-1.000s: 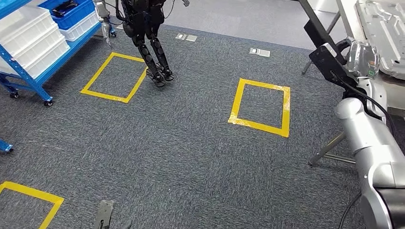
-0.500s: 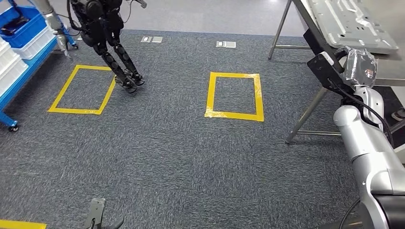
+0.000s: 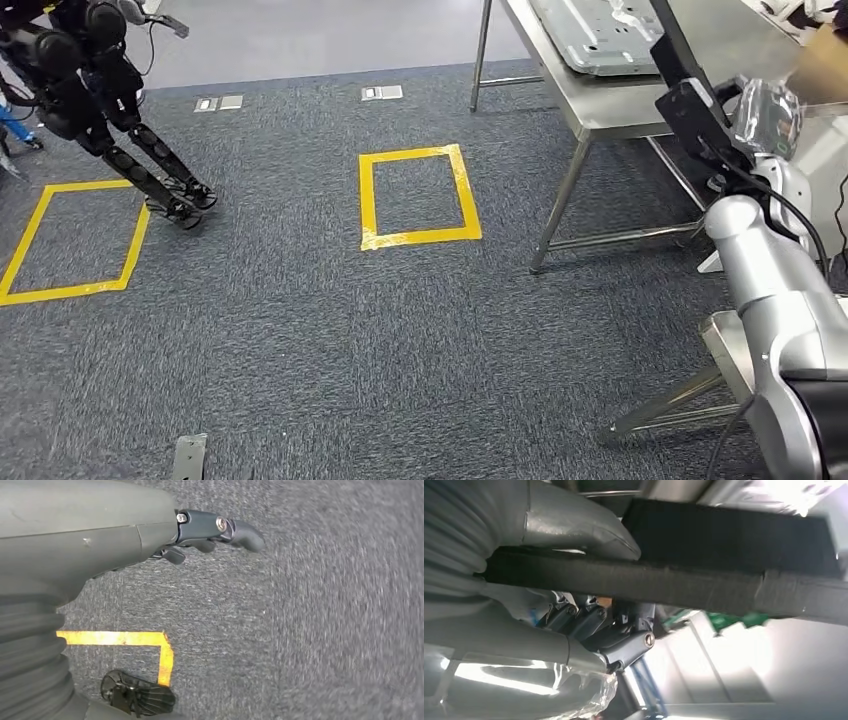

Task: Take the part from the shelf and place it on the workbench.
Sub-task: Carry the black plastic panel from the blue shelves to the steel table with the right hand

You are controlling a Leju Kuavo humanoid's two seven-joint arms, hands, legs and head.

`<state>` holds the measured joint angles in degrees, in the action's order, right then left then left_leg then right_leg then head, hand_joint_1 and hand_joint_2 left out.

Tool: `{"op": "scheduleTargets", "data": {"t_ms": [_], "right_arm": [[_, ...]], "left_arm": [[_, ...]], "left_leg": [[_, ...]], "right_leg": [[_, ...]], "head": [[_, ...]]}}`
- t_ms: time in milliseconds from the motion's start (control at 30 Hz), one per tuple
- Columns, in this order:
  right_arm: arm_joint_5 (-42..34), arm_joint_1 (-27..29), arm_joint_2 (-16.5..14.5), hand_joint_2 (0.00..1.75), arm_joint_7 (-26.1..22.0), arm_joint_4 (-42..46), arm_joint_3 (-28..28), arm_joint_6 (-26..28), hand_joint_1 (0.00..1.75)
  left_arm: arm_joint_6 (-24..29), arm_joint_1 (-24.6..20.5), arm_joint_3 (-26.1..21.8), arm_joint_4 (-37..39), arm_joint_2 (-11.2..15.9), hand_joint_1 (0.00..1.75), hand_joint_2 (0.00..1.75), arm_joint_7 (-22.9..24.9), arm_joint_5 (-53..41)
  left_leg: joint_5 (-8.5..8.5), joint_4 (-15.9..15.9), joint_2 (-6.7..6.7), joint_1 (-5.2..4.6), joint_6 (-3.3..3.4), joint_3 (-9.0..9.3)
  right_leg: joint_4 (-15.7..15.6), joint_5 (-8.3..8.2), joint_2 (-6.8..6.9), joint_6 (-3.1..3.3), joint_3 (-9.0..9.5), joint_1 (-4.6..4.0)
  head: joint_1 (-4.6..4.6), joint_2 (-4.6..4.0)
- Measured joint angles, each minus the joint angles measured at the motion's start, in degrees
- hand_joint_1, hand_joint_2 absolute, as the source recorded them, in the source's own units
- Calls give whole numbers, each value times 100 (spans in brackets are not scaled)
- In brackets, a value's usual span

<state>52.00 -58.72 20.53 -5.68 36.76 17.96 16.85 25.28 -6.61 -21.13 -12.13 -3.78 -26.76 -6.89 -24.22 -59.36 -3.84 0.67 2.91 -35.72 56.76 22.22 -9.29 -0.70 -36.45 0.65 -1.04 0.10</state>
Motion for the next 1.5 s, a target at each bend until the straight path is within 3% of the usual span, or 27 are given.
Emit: {"op": "scheduleTargets", "data": {"t_ms": [67, 133, 200, 233, 267, 300, 367, 433, 533, 600, 667, 733, 767, 800, 833, 900, 967, 1033, 1067, 1133, 1200, 1267, 1300, 1333, 1400, 1467, 1500], "right_arm": [[7, -71, 89, 175, 38, -125, -38, -5, 175], [8, -191, 149, 175, 81, -278, -73, -7, 175], [6, -264, 202, 175, 113, -430, -101, -11, 175], [6, -272, 225, 175, 122, -496, -111, -13, 175], [8, -275, 245, 175, 134, -550, -115, -13, 175], [15, -279, 259, 175, 161, -596, -117, -9, 175], [49, -312, 278, 175, 250, -677, -121, 4, 175], [102, -358, 299, 175, 363, -766, -126, 21, 175], [185, -427, 398, 175, 496, -890, -131, 31, 175], [228, -510, 469, 175, 571, -951, -137, 31, 175], [263, -588, 496, 175, 634, -1007, -139, 29, 175], [286, -622, 508, 175, 680, -1069, -139, 22, 175], [295, -627, 521, 175, 706, -1101, -139, 16, 175], [301, -629, 543, 175, 734, -1131, -140, 9, 175], [306, -631, 576, 175, 762, -1157, -145, 3, 175], [312, -635, 649, 175, 801, -1206, -156, -3, 175], [318, -629, 729, 175, 810, -1258, -162, -4, 175], [323, -617, 827, 175, 819, -1300, -169, -5, 175], [326, -616, 875, 175, 823, -1314, -175, -6, 175], [329, -643, 953, 175, 826, -1338, -192, -9, 175], [332, -661, 982, 175, 828, -1363, -207, -20, 175], [358, -638, 1000, 175, 839, -1393, -214, -35, 175], [378, -627, 1007, 175, 852, -1408, -215, -44, 175], [404, -625, 1014, 175, 873, -1420, -215, -51, 175], [458, -644, 1021, 175, 930, -1441, -215, -66, 175], [507, -655, 1033, 175, 985, -1460, -215, -91, 175], [532, -648, 1046, 175, 1010, -1471, -215, -109, 175]], "left_arm": [[-26, -7, -51, -1, -22, 0, 175, -38, 30], [-35, -4, -83, -1, -37, 0, 175, -55, 31], [-36, 3, -103, 0, -50, 0, 175, -56, 28], [-36, 4, -114, 0, -60, 0, 175, -56, 27], [-37, 5, -124, 0, -72, 0, 175, -56, 27], [-37, 5, -133, 0, -83, 0, 175, -56, 27], [-37, 1, -147, -2, -74, 0, 175, -48, 25], [-34, -1, -162, -6, -60, 0, 175, -37, 20], [-33, -14, -176, -8, -62, 0, 175, -56, 21], [-30, -8, -188, -8, -67, 0, 175, -113, 24], [-23, 16, -210, -7, -72, 0, 175, -160, 28], [-20, 31, -227, -7, -75, 0, 175, -179, 33], [-21, 31, -231, -7, -76, 0, 175, -186, 33], [-25, 29, -232, -7, -77, 0, 175, -191, 32], [-29, 27, -232, -7, -78, 0, 175, -196, 31], [-35, 26, -233, -7, -70, 0, 175, -205, 29], [-36, 21, -235, -7, -59, 0, 175, -213, 28], [-36, -3, -237, -8, -60, 0, 175, -216, 27], [-37, -23, -238, -9, -67, 0, 175, -220, 27], [-49, -47, -241, -10, -83, 0, 175, -245, 28], [-38, -43, -249, -9, -93, 0, 175, -296, 34], [10, -39, -264, -9, -109, 0, 175, -362, 55], [47, -39, -275, -9, -119, 0, 175, -407, 67], [91, -39, -289, -9, -131, 0, 175, -465, 79], [167, -41, -321, -14, -136, 0, 175, -627, 114], [236, -45, -362, -22, -135, 0, 175, -822, 149], [262, -49, -382, -26, -135, 0, 175, -910, 160]], "left_leg": [[76, 168, 136, 9, 32, 81], [128, 280, 282, 3, 55, 136], [124, 289, 448, -2, 57, 139], [117, 288, 531, -1, 48, 137], [107, 283, 613, 5, 31, 135], [90, 270, 697, 17, 3, 135], [32, 205, 854, 11, -93, 134], [-51, 129, 987, -31, -198, 158], [-155, 80, 1119, -2, -276, 203], [-375, -204, 854, 67, -310, 97], [-772, -934, 495, 84, -306, -220], [-1019, -1633, 394, 71, -265, -573], [-981, -1714, 380, 59, -226, -642], [-840, -1572, 359, 42, -178, -606], [-621, -1224, 303, 20, -119, -467], [-236, -446, 43, -21, -1, -121], [-116, -109, -87, -58, 60, 43], [-91, -40, 43, -82, 82, 79], [-48, 38, 107, -78, 90, 111], [46, 210, 244, -61, 116, 179], [78, 269, 390, -58, 131, 191], [73, 267, 549, -45, 122, 180], [67, 264, 625, -33, 103, 176], [57, 254, 704, -17, 73, 174], [3, 185, 855, -11, -31, 163], [-69, 103, 992, -47, -133, 161], [-95, 82, 1054, -56, -162, 165]], "right_leg": [[128, 60, 227, -20, -108, -22], [705, 296, 646, -4, -421, -24], [1421, 529, 818, -40, -792, 24], [1568, 555, 846, -90, -870, 61], [1484, 500, 879, -160, -827, 105], [1164, 377, 943, -243, -654, 153], [357, 136, 1266, -387, -194, 205], [21, 55, 1461, -375, 11, 174], [66, 59, 1246, -225, -16, 177], [68, 44, 1088, -123, -19, 185], [66, 33, 922, -42, -17, 149], [68, 28, 729, -7, -14, 88], [69, 25, 629, -2, -12, 62], [69, 22, 533, 3, -9, 43], [69, 18, 445, 7, -6, 34], [67, 11, 302, -3, -8, 25], [63, -9, 188, -36, -28, 38], [28, -48, 80, -97, -56, 43], [38, -46, 141, -116, -85, 34], [331, 106, 464, -104, -263, 0], [1069, 419, 770, -78, -620, 18], [1621, 588, 845, -141, -872, 69], [1590, 558, 875, -208, -839, 106], [1338, 460, 927, -291, -691, 144], [524, 223, 1210, -448, -204, 190], [75, 124, 1372, -429, 66, 181], [60, 132, 1329, -373, 74, 168]], "head": [[14, -1], [36, -1], [51, -1], [58, -1], [60, -2], [62, -1], [75, 0], [72, 0], [24, 0], [18, 1], [-2, -1], [-19, -1], [-18, -1], [-18, 0], [-17, -1], [-15, 0], [-14, -1], [-14, -1], [-12, -1], [12, 0], [38, 0], [46, 0], [46, 0], [46, -1], [61, -1], [60, -1], [53, -1]]}}
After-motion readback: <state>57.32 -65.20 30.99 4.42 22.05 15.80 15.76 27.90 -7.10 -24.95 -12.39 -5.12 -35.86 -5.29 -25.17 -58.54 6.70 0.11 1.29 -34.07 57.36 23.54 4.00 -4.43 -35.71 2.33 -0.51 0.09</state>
